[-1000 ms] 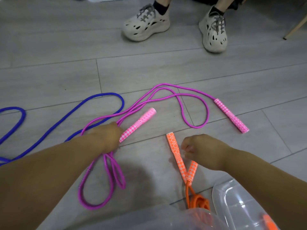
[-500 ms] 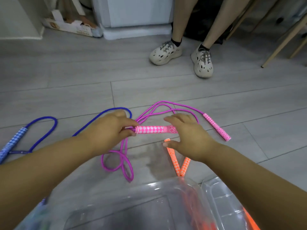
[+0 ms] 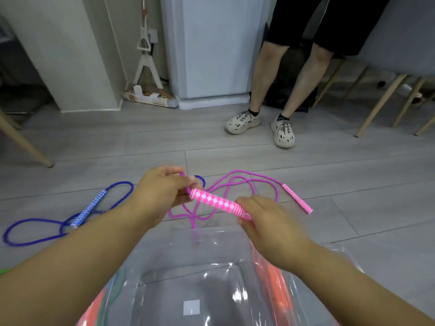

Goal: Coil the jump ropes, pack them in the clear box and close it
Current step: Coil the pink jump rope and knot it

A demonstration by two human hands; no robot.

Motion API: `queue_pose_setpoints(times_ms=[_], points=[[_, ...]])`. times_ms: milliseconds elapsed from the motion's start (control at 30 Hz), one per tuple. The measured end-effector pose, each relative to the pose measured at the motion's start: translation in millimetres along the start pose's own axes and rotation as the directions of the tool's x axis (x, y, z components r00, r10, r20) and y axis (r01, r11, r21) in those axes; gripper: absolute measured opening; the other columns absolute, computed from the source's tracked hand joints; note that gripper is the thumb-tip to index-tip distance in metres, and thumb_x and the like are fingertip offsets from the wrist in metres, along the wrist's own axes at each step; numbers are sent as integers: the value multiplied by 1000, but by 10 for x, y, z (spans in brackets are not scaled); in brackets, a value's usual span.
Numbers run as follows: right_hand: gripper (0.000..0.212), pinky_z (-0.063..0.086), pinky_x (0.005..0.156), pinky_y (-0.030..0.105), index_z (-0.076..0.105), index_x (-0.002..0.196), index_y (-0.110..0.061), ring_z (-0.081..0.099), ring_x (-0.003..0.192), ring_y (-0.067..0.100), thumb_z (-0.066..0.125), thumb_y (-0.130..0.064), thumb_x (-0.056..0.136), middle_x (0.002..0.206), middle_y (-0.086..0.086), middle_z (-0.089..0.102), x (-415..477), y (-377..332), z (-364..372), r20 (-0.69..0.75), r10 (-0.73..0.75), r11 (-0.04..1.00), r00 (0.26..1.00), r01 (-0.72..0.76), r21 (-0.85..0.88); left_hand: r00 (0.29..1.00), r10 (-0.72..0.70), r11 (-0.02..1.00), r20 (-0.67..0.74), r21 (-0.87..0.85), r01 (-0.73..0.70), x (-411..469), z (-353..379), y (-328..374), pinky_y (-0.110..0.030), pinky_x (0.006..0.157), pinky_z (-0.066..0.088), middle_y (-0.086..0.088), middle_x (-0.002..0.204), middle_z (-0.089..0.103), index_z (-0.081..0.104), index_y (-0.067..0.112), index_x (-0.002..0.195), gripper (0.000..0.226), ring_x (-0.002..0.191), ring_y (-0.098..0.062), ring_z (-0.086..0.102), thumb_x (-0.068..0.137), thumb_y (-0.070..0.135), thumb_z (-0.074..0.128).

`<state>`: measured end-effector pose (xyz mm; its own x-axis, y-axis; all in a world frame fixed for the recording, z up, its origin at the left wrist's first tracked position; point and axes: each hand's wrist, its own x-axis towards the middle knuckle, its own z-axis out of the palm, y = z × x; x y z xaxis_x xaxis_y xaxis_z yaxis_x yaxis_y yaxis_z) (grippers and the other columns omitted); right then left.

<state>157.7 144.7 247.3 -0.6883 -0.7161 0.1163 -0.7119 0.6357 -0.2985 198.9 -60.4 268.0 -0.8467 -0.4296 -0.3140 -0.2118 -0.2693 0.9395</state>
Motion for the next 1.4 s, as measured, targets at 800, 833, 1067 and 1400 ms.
queue_pose_setpoints(times_ms=[800,833,1067,1400], points=[[6,41,80,32,50,93,-24,52,95,22,55,-25,91,93,-4,56,-750,-887,-418,-85,232,899,969,-180,399,927,156,986,342,10,-169,-1864,-362,133,-23,47,25,-3,49,34,57,3,75,14,46,-15,24,68,15,54],[6,39,73,31,48,92,-24,52,84,20,53,-24,92,82,-7,53,-768,-873,-428,-69,245,872,967,-188,452,931,141,988,336,18,-156,-1877,-393,121,-22,47,26,-3,49,35,56,4,74,13,45,-15,26,67,15,53],[20,38,76,19,68,106,-28,48,80,4,63,-25,87,79,-10,54,-890,-968,-573,-59,2,913,998,22,407,948,34,920,317,360,-153,-1884,-476,28,-25,50,31,0,57,50,59,18,88,28,46,-13,36,69,37,68],[12,33,56,24,66,76,-20,43,59,10,71,-31,80,64,-2,52,-866,-813,-723,-46,113,960,992,-97,262,943,76,719,324,637,-277,-1774,-615,-117,-35,77,51,-1,72,69,58,13,82,8,67,-16,64,89,13,62]])
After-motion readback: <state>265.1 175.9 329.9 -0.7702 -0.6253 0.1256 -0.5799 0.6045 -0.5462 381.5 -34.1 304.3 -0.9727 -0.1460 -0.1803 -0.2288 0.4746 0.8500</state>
